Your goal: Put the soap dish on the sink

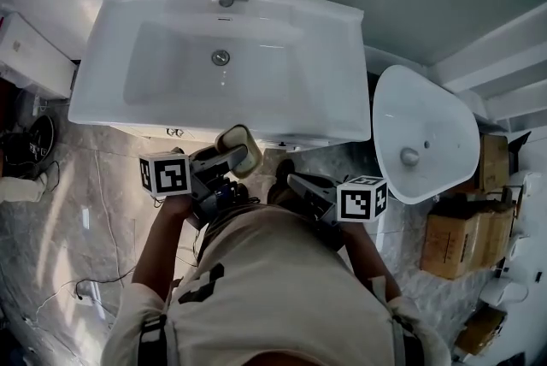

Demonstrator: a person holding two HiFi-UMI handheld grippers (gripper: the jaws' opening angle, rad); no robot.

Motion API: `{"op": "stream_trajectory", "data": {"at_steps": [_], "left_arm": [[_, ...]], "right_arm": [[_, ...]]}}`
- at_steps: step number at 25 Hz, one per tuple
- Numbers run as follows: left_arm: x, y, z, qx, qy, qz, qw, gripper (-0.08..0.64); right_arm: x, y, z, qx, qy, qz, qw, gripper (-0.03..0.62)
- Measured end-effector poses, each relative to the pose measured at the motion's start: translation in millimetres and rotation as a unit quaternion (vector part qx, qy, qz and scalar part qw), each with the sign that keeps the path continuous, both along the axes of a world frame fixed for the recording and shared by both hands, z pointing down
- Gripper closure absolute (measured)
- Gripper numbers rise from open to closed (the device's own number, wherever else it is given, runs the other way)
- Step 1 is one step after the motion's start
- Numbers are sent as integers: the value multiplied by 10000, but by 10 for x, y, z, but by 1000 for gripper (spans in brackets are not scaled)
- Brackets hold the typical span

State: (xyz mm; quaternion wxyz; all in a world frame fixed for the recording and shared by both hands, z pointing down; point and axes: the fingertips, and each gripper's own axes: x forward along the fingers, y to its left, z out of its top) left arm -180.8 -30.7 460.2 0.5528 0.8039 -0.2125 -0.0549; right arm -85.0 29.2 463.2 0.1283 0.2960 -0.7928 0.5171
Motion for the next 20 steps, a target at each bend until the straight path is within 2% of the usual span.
{"op": "stream_trajectory", "data": {"at_steps": [5, 10, 20], "left_arm": [[-7, -128, 14, -73, -29, -173, 9998, 399], [92, -355, -58, -209, 159, -351, 9990, 399], [425, -936, -112, -205, -208, -532, 9982, 399]], "right_arm": [[52, -195, 27, -34, -140, -132, 9998, 581], [155, -444, 35, -72, -295, -308, 9991, 581], [543, -1010, 52, -215, -806, -282, 9961, 581]]}}
